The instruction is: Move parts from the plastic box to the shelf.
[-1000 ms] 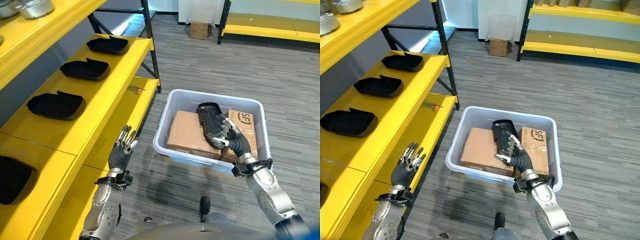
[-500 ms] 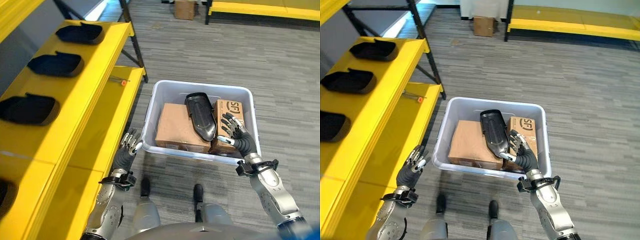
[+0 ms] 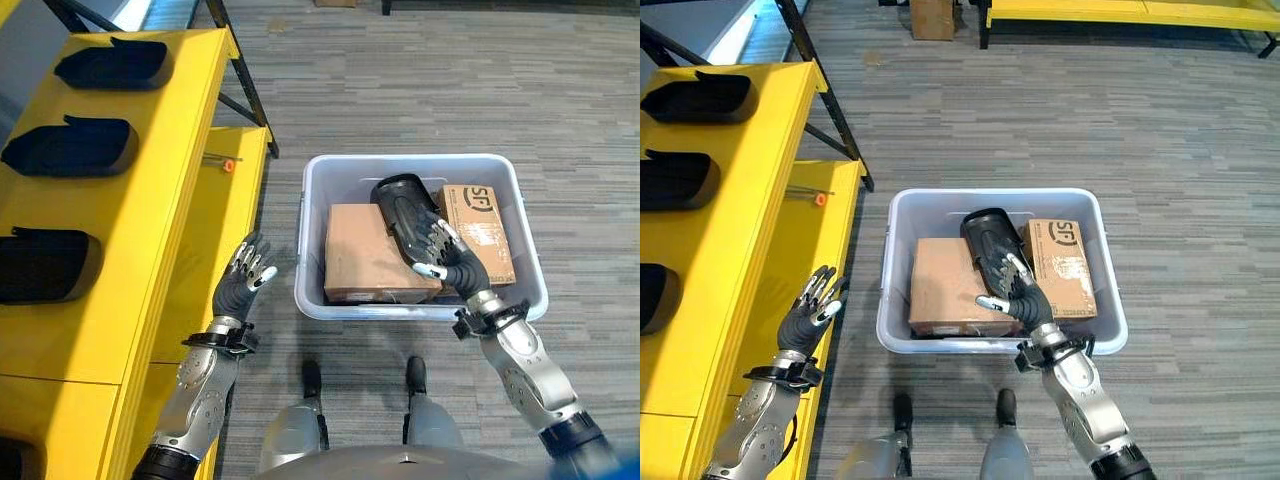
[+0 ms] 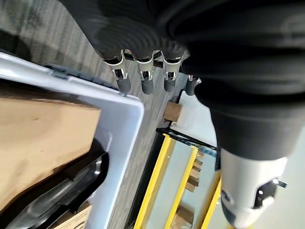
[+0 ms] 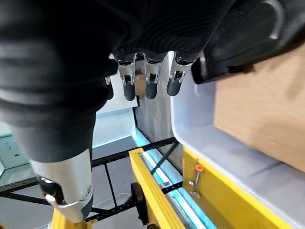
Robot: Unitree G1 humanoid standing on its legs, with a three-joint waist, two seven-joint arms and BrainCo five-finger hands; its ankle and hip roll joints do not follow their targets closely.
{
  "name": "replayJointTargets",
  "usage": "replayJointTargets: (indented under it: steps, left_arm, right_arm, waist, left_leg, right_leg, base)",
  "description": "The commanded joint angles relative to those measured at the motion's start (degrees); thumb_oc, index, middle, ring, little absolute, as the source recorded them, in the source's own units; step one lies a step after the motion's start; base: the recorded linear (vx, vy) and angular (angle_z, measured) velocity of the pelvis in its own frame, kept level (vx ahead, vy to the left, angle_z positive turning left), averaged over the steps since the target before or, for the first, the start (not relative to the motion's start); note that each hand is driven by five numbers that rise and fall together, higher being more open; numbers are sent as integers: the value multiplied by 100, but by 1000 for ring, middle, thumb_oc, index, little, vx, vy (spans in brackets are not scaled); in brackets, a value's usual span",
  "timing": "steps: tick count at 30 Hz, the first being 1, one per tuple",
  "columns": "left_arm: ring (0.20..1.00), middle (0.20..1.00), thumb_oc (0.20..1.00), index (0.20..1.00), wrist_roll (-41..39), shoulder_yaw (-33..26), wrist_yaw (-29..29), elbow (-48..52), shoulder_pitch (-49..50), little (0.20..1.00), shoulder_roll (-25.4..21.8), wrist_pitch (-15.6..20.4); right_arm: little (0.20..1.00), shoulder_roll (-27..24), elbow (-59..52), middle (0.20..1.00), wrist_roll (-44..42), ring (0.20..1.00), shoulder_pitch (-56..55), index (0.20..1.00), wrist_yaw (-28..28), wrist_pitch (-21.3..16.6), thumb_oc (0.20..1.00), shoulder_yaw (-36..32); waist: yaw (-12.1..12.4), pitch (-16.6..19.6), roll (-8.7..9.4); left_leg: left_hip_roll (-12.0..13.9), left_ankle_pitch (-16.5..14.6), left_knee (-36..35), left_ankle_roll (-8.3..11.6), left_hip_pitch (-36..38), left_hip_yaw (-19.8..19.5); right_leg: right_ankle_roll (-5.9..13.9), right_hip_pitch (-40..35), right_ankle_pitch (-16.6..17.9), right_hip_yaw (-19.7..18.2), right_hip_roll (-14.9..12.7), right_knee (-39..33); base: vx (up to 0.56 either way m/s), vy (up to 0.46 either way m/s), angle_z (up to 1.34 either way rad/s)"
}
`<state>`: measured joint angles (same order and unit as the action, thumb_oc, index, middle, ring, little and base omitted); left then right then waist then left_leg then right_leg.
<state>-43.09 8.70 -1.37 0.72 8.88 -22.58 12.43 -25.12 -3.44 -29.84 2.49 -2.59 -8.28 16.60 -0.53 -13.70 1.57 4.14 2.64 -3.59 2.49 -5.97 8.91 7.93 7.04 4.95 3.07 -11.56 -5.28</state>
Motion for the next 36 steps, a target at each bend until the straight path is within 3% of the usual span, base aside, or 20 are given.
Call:
replayJointTargets:
  steps: [1, 5, 8, 16, 29, 36]
  left_arm:
    - [1000, 1000, 1000, 1000, 167, -50, 113, 297, -220, 1000, -93, 389]
    - [1000, 1000, 1000, 1000, 78, 224, 156, 406, -418, 1000, -75, 405]
    - [1000, 1000, 1000, 1000, -37, 548, 165, 413, -583, 1000, -137, 418]
    - [1000, 1000, 1000, 1000, -133, 822, 250, 321, -823, 1000, -179, 449]
    - [1000, 1000, 1000, 1000, -109, 992, 374, 294, -1206, 1000, -159, 546]
    - [1000, 1000, 1000, 1000, 30, 908, 402, 345, -1275, 1000, -219, 626]
  right_arm:
    - [1000, -1, -201, 1000, 347, 1000, 509, 1000, 295, -342, 1000, -14]
    - [1000, 79, 358, 1000, 754, 1000, 1604, 1000, 857, -452, 1000, 126]
    - [1000, 238, 1367, 1000, 955, 1000, 2754, 1000, 1444, -468, 1000, 307]
    - [1000, -8, 2857, 1000, 1168, 1000, 4239, 1000, 1951, -372, 1000, 446]
    - [1000, -955, 4282, 1000, 1729, 1000, 5676, 1000, 2039, -177, 1000, 1018]
    - [1000, -1647, 4876, 1000, 3164, 1000, 6194, 1000, 2047, 101, 1000, 1852]
  waist:
    - [53, 155, 192]
    - [124, 10, 129]
    - [252, -189, 25]
    - [359, -567, -101]
    - [285, -1045, -174]
    - [255, -1198, -81]
  left_leg:
    - [388, -83, 620, 95, -586, -82]
    - [421, 34, 504, 129, -731, -47]
    - [455, 124, 462, 175, -895, -65]
    - [542, 199, 520, 242, -1150, 9]
    - [576, 278, 496, 299, -1337, 120]
    - [608, 292, 464, 320, -1335, 185]
  right_leg:
    - [279, -113, 62, 315, -449, 105]
    - [280, 171, 151, 263, -420, 60]
    - [262, 393, 218, 231, -381, 28]
    - [242, 787, 272, 67, -277, 64]
    - [230, 1242, 300, -143, -211, 301]
    - [232, 1361, 319, -211, -151, 378]
  base:
    - [5, -22, -5]
    - [-23, -35, -11]
    - [-23, -33, -4]
    - [-19, -30, -10]
    - [-17, 0, -5]
    - [-4, -6, -4]
